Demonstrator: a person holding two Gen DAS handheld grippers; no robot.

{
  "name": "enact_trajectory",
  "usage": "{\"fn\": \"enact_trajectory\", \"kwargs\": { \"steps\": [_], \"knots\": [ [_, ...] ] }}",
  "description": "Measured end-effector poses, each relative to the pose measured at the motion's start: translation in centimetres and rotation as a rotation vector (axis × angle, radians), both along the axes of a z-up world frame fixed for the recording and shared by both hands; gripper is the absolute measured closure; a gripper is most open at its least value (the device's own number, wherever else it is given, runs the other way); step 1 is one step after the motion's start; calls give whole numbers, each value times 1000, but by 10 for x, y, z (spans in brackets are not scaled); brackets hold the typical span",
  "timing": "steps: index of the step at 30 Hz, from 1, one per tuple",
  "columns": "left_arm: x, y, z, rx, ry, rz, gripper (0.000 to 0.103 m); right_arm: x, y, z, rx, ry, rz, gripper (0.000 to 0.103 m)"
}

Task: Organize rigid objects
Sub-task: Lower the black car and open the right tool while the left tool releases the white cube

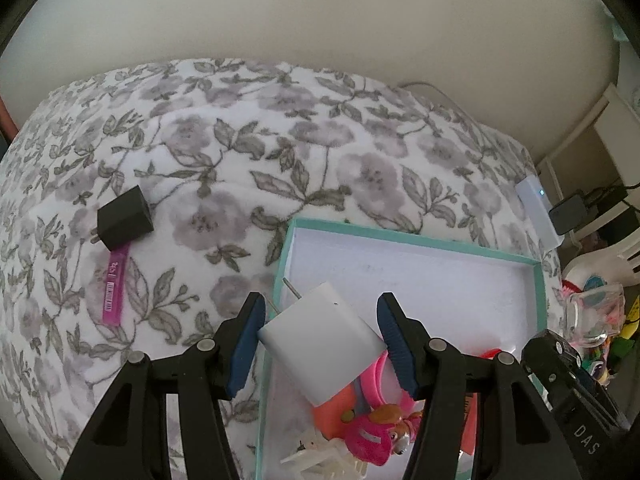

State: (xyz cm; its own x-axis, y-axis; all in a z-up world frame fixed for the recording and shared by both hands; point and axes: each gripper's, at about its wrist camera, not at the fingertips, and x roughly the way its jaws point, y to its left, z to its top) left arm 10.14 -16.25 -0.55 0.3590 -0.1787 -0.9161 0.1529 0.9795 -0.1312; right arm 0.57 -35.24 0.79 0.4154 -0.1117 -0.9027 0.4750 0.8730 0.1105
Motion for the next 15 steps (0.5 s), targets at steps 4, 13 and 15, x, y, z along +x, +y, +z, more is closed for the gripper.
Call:
{"fn": "enact_trajectory", "kwargs": {
  "steps": [4, 13, 15],
  "knots": [
    [2, -2, -8, 7, 16, -3, 43, 4, 2, -9, -9, 29, 10, 26],
    [2, -8, -20, 19, 50, -26, 43, 9, 7, -23, -29, 83, 31, 26],
    [2, -9, -22, 23, 55, -29, 43, 10, 6, -24, -29, 90, 34, 26]
  ]
}}
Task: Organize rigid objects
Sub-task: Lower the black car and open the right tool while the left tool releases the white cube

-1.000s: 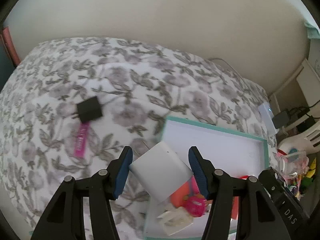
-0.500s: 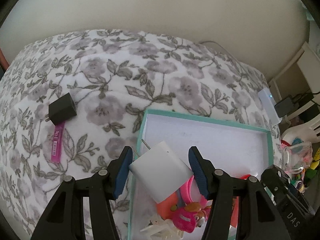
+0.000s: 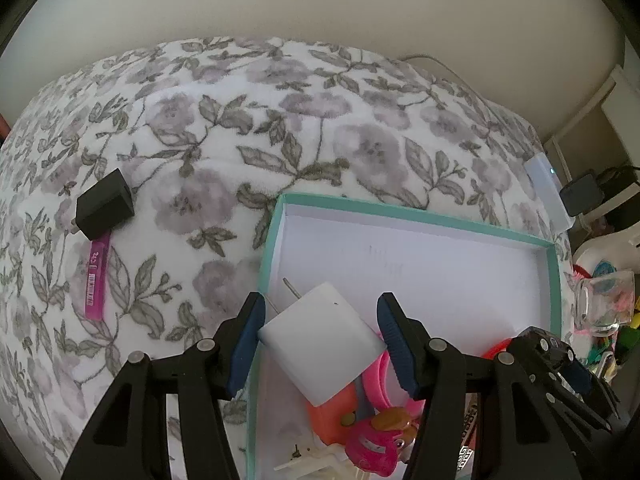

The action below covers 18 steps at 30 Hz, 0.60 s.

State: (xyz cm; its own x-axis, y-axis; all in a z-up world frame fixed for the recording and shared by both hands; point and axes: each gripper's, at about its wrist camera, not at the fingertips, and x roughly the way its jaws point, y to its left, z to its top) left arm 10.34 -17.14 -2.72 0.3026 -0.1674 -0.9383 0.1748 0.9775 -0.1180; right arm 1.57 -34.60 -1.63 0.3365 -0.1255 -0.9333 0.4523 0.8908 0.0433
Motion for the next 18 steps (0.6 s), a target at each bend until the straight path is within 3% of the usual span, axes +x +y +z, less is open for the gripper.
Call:
{"fn": "enact_trajectory", "kwargs": {
  "steps": [18],
  "knots": [
    [1, 8, 7, 25, -5, 26, 40, 3, 1, -4, -13, 32, 17, 22]
  ]
}}
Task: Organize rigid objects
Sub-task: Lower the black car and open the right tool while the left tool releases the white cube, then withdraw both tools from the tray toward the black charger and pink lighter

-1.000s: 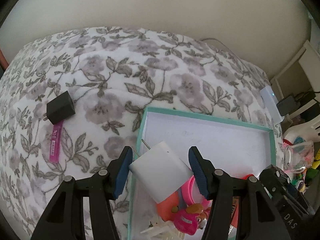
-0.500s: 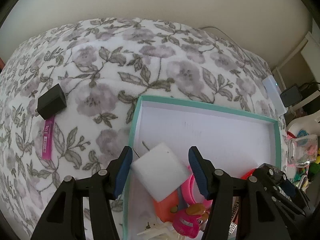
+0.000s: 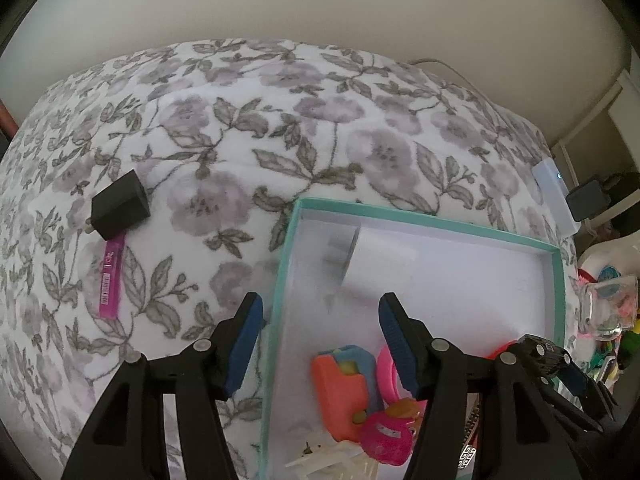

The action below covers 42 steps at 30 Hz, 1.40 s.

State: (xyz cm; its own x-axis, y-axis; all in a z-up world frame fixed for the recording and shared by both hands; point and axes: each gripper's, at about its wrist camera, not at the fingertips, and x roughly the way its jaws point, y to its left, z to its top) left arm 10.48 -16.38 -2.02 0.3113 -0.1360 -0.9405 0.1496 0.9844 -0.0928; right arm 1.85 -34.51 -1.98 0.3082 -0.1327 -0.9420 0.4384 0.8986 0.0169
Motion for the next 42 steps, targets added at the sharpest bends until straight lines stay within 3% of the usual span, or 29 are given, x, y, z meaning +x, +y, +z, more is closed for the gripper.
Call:
{"fn": "enact_trajectory", "kwargs": {
  "steps": [3, 8, 9, 10, 15, 21, 42],
  "knots": [
    [1, 3, 2, 8, -1, 9, 31, 0, -1, 0, -14, 5, 2, 14],
    [3, 9, 5, 24, -2, 33, 28, -1, -1, 3, -33, 1, 0, 3],
    [3, 10, 5, 33, -4, 39, 21, -1, -1, 3, -36, -1, 1, 2],
    [4, 12, 5, 46, -7, 48, 13, -1, -1, 4, -38, -3, 3, 2],
    [6, 21, 4, 78, -14, 89, 11, 0, 0, 5, -47, -7, 14, 1],
    [9, 37, -1, 116, -8, 153, 1, 0, 1, 8, -72, -14, 18, 0],
    [17, 69, 1, 112, 14, 195, 1, 14, 43, 11, -105, -7, 123, 0]
  ]
}}
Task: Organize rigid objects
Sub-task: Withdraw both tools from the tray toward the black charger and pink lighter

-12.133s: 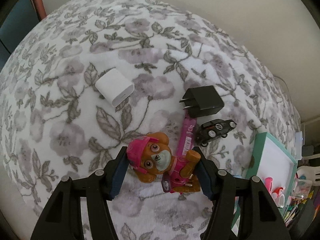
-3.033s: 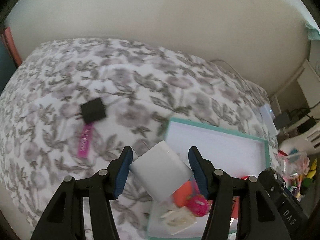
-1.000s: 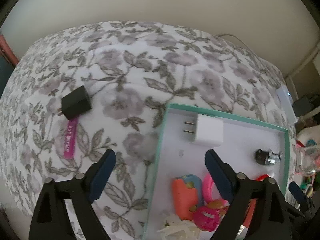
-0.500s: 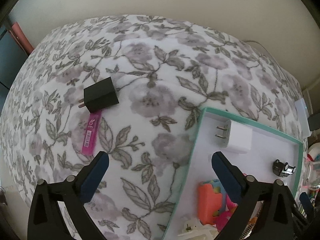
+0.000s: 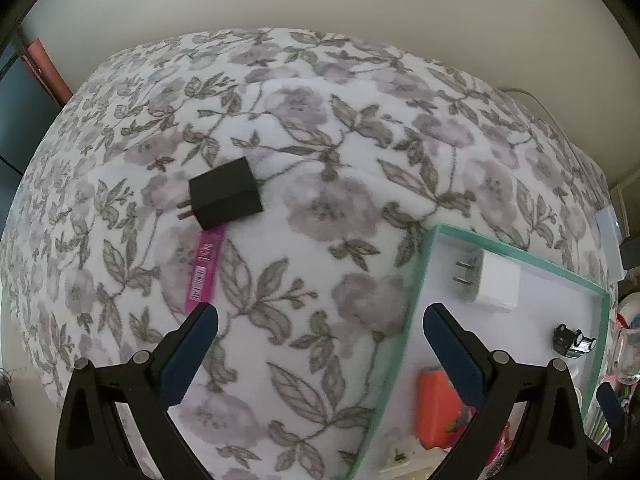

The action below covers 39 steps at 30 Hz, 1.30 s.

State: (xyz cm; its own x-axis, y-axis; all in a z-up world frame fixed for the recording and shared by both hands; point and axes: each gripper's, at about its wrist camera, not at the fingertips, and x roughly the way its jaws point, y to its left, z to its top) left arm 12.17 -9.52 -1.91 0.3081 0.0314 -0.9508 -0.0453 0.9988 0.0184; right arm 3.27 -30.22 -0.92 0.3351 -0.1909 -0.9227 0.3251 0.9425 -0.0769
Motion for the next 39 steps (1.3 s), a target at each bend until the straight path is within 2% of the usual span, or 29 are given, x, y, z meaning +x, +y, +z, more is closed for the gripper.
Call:
{"fn": "enact_trajectory", "kwargs": {
  "steps": [9, 14, 17, 29, 39],
  "knots": [
    [8, 37, 22, 62, -50, 21, 1, 6, 30, 28, 16, -61, 55, 0],
    [11, 61, 32, 41, -60, 39, 1, 12, 54, 40, 16, -94, 98, 0],
    [14, 75, 37, 55, -71, 53, 1, 16, 71, 43, 23, -104, 129, 0],
    [23, 151, 49, 47, -88, 153, 1, 35, 128, 39, 34, -109, 200, 0],
    [24, 217, 45, 38, -80, 252, 1, 50, 189, 19, 30, -86, 299, 0]
  ]
}}
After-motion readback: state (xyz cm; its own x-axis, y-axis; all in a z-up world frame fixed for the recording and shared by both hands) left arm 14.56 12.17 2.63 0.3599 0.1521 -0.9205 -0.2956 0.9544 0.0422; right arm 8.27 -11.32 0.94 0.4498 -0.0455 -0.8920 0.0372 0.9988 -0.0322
